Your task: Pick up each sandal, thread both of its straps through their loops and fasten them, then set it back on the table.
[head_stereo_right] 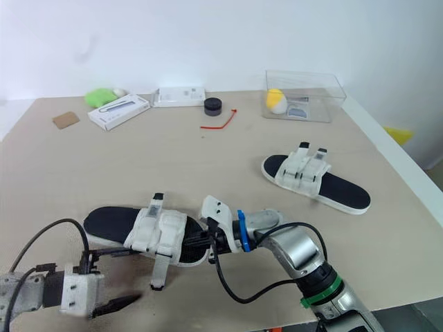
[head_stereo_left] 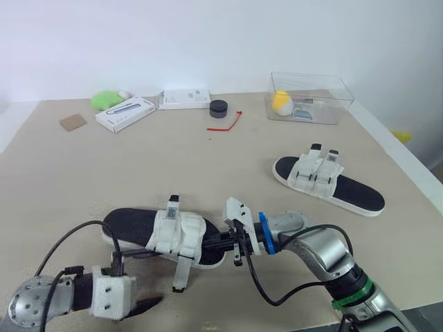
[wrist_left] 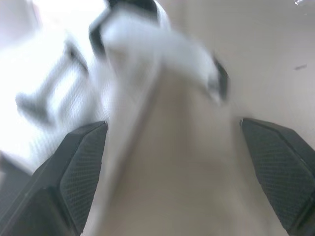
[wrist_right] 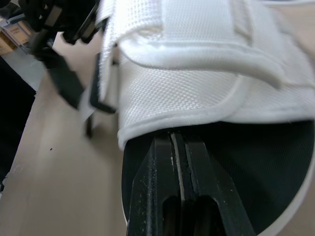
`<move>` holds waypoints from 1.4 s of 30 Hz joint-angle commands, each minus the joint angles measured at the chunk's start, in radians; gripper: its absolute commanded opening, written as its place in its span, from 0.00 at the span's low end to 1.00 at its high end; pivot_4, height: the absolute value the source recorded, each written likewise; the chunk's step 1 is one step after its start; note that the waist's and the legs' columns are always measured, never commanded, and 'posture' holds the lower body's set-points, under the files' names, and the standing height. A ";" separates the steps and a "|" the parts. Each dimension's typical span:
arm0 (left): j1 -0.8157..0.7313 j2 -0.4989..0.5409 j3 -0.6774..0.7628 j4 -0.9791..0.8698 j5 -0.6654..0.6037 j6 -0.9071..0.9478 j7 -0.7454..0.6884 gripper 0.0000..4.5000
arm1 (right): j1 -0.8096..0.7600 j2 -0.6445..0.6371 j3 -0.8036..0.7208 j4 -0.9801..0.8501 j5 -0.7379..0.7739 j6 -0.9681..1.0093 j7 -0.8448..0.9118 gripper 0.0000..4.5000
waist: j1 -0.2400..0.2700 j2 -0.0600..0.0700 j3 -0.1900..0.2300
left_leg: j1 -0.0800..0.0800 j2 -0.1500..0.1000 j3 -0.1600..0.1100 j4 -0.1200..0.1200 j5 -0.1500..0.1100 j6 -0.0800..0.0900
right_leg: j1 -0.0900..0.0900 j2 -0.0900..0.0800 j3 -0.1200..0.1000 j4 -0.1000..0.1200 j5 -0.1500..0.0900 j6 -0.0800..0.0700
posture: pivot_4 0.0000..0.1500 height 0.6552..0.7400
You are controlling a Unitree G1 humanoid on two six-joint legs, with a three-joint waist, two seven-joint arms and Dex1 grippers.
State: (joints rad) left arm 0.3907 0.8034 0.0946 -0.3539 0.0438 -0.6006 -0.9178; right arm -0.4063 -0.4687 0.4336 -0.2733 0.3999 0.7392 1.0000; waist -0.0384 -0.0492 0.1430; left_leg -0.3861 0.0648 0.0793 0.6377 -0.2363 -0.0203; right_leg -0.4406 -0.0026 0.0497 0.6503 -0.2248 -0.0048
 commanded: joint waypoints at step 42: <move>-0.380 -0.055 -0.004 0.420 0.714 -1.014 0.653 0.99 | -0.006 -0.018 0.026 0.008 -0.015 0.009 0.003 0.00 | 0.007 0.001 -0.002 | 0.001 0.002 0.008 0.001 0.001 0.002 | 0.000 -0.004 -0.001 -0.001 0.008 0.008 | 1.00 1.00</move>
State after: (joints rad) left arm 0.0102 0.7356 0.0975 0.0906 0.7521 -1.6099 -0.2861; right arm -0.4133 -0.4792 0.4404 -0.2728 0.3974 0.7338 1.0026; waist -0.0316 -0.0484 0.1411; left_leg -0.3852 0.0667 0.0876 0.6383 -0.2354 -0.0186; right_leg -0.4404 -0.0063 0.0490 0.6491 -0.2168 0.0032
